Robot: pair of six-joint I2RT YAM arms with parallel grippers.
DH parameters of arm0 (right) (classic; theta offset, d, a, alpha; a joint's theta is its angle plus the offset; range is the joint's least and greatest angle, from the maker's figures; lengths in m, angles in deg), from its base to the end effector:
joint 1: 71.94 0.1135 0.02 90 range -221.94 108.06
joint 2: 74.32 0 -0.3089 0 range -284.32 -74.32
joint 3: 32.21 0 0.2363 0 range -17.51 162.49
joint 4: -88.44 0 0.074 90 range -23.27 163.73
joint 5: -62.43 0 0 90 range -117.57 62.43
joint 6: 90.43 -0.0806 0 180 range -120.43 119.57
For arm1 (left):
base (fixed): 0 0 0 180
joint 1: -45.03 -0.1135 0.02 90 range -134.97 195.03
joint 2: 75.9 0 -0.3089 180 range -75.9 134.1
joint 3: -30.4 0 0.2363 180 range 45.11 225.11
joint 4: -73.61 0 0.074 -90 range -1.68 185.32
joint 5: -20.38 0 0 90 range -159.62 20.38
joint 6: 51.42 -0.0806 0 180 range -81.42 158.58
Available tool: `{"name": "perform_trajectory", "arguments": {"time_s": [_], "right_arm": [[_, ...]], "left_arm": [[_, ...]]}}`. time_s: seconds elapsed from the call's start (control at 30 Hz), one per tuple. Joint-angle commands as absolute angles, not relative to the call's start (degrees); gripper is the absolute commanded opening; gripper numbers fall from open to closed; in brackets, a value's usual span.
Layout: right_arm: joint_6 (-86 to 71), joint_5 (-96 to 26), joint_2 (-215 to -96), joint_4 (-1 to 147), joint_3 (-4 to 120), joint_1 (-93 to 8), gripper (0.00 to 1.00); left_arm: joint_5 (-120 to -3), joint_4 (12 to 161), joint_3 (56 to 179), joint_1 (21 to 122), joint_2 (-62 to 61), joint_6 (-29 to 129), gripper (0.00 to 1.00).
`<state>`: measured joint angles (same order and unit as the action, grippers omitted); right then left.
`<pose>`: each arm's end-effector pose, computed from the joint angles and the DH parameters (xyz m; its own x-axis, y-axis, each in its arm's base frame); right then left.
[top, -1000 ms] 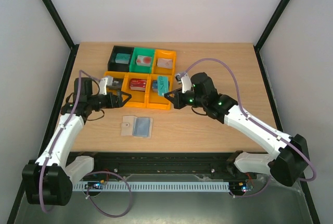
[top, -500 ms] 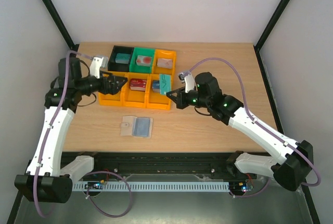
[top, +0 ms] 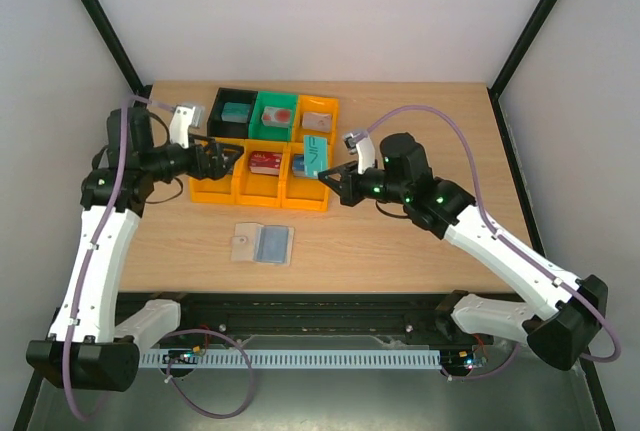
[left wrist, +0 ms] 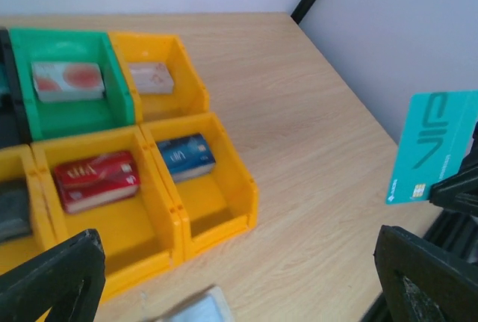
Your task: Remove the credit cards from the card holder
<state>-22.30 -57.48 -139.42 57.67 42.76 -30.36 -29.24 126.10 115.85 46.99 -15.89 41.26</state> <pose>0.1657 0.2007 0.3829 -0.5917 -0.0933 -0.8007 -0.7578 0.4030 0.5131 0.1977 -0.0590 0.4210 -0.4822 -0.0191 -0.8759 0.5808 0.7415 -0.3359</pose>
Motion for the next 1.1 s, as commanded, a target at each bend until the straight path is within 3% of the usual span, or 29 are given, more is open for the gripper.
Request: {"name": "perform_trajectory", "arguments": {"time_s": [0.0, 0.37, 0.53, 0.77, 0.87, 1.07], "right_arm": [[-21.43, -57.19, -137.08, 56.51, 44.74, -30.34, 0.02], [-22.04, -63.44, -135.27, 61.52, 46.07, -30.34, 0.02], [-21.92, -63.25, -135.02, 60.81, 45.95, -30.32, 0.02], [-22.37, -68.10, -135.92, 60.86, 44.94, -30.26, 0.02], [-22.66, -70.59, -136.89, 61.72, 44.61, -30.06, 0.02], [-23.39, -74.71, -138.45, 64.84, 44.57, -27.96, 0.02]], "left_arm": [[-25.52, 124.07, 110.60, 47.43, -17.05, 49.16, 0.99], [-32.05, 120.69, 116.06, 47.41, -13.12, 51.39, 0.99], [-36.96, 117.37, 118.37, 48.21, -15.70, 41.73, 0.99], [-56.20, 101.19, 103.91, 54.69, -30.80, -5.10, 0.99], [-50.74, 88.34, 96.79, 55.75, -38.40, -21.80, 0.99], [-26.47, 73.99, 86.83, 56.70, -45.40, -59.59, 0.99]]}}
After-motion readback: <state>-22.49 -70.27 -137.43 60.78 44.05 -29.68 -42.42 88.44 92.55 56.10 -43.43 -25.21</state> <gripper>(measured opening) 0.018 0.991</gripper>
